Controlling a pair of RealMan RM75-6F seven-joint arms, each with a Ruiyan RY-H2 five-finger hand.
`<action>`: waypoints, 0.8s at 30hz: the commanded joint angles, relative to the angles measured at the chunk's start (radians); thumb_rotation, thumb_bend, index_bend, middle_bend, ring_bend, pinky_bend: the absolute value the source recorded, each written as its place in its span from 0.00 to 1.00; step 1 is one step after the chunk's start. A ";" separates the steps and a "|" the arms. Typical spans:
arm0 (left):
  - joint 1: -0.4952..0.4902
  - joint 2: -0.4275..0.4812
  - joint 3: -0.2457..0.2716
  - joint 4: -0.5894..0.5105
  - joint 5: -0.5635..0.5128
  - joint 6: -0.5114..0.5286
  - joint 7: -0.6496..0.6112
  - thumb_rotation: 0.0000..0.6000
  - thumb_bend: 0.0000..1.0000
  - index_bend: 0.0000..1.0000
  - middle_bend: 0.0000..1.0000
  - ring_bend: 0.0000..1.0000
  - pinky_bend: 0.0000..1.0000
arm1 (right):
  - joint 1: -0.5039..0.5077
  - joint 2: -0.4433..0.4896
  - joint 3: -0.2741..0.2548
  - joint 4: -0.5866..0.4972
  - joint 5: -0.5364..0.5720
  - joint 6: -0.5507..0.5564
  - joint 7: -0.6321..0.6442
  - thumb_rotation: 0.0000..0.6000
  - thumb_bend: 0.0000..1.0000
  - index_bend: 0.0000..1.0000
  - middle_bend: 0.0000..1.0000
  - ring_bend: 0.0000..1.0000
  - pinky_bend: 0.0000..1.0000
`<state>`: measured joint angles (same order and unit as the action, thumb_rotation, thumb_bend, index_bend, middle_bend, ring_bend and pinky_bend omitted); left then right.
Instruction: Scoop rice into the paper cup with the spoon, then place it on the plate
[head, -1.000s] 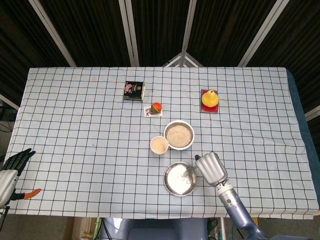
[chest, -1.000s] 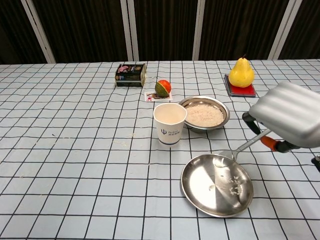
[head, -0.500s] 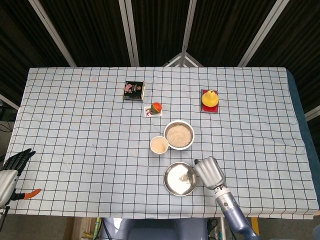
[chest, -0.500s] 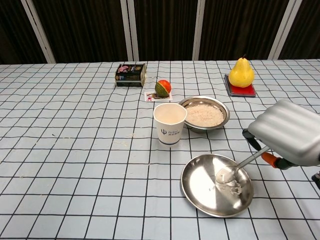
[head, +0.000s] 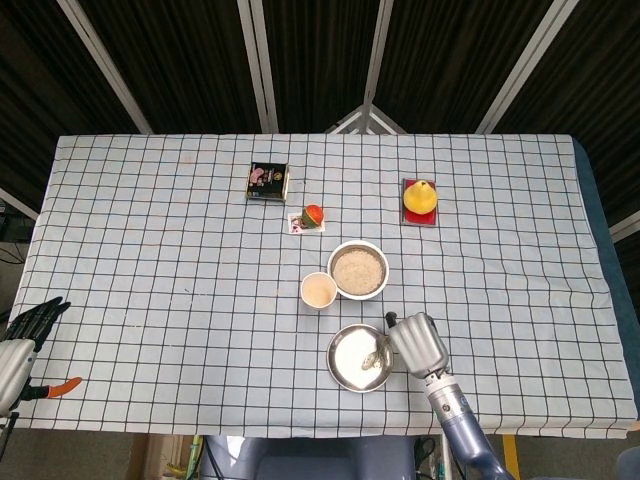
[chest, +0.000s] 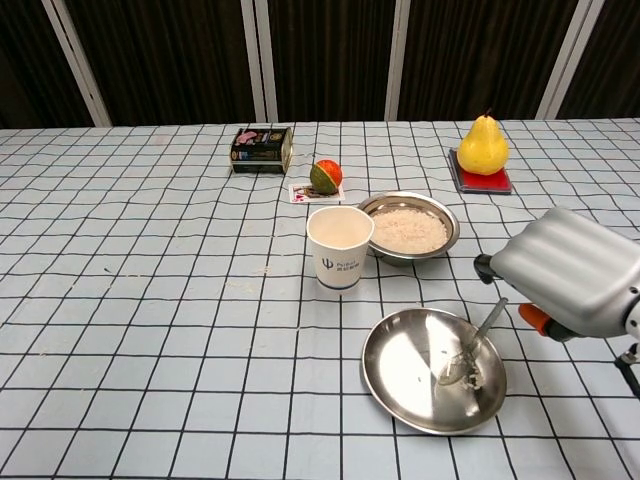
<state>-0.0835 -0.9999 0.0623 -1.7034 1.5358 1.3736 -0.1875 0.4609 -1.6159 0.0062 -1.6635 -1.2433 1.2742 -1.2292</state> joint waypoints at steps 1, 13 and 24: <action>0.000 0.000 0.000 -0.001 -0.001 0.000 0.002 1.00 0.00 0.00 0.00 0.00 0.00 | -0.003 0.011 -0.001 -0.009 0.000 0.009 -0.005 1.00 0.45 0.23 0.96 1.00 1.00; 0.005 -0.008 -0.009 0.001 -0.016 0.009 0.021 1.00 0.00 0.00 0.00 0.00 0.00 | -0.030 0.124 0.063 -0.027 -0.069 0.120 0.133 1.00 0.45 0.08 0.73 0.74 0.82; 0.024 -0.058 -0.046 0.058 -0.034 0.081 0.127 1.00 0.00 0.00 0.00 0.00 0.00 | -0.165 0.329 -0.001 -0.070 -0.158 0.217 0.482 1.00 0.40 0.00 0.00 0.00 0.08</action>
<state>-0.0643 -1.0463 0.0243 -1.6575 1.5083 1.4423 -0.0819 0.3462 -1.3418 0.0384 -1.7158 -1.3739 1.4614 -0.8429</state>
